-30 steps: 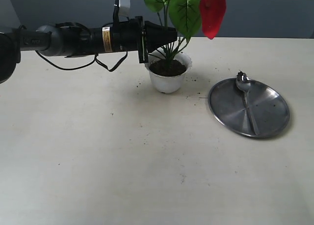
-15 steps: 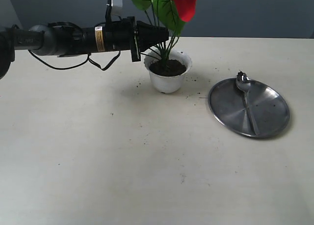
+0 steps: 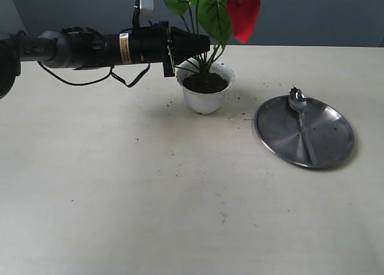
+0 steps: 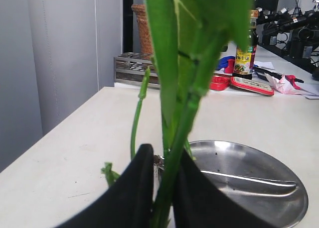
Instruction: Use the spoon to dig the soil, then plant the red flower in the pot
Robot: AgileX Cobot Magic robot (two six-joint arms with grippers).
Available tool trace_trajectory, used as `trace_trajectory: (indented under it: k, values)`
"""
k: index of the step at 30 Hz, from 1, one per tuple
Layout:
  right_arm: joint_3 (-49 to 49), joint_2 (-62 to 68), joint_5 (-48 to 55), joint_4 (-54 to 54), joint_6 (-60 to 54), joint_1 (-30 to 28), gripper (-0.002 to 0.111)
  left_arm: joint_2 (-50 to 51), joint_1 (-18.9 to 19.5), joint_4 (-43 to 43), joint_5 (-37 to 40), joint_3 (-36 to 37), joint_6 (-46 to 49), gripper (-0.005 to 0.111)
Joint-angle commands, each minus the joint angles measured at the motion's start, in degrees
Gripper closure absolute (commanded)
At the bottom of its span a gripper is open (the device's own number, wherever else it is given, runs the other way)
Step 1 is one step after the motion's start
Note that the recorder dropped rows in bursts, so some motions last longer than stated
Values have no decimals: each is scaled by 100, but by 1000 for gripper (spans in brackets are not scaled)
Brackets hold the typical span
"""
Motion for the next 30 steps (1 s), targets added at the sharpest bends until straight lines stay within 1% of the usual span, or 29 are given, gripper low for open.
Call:
trace_trajectory:
  k: [1,19,21,25,30]
  values:
    - [11,-24,-48,6,-17,-21,108,205,-107,666,453,109,-82,106]
    - [11,-24,-62,6,-17,-21,108,205,-107,707,453,109,-82,106]
    - [11,-24,-62,6,-17,-21,108,205,-107,707,453,109,-82,102]
    - [11,-24,-62,6,-17,-21,108,205,-107,707,453,109,-82,89]
    - [11,-24,-62,6,-17,-21,108,205,-107,707,453,109,-82,83]
